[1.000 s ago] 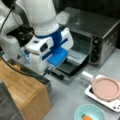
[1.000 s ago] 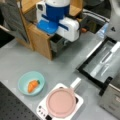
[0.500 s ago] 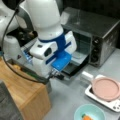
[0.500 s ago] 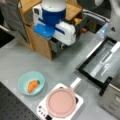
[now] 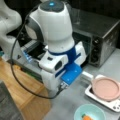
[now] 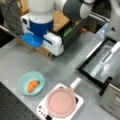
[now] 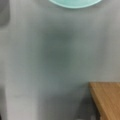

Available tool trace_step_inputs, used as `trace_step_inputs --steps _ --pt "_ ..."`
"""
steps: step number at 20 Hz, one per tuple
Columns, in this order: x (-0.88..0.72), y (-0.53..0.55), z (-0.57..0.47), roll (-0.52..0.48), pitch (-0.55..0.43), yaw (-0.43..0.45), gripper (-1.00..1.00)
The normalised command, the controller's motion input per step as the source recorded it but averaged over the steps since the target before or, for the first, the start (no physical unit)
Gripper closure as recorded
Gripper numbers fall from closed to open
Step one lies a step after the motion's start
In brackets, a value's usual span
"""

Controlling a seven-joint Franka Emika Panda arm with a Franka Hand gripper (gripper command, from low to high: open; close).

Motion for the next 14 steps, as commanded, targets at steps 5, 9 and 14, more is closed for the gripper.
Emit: trace_step_inputs --steps 5,9,14 --pt "0.53 -0.07 0.01 -0.015 0.247 0.047 -1.0" --pt "0.51 -0.08 -0.15 -0.007 0.222 0.099 -1.0" --pt "0.45 -0.11 -0.21 0.008 0.119 0.132 -1.0"
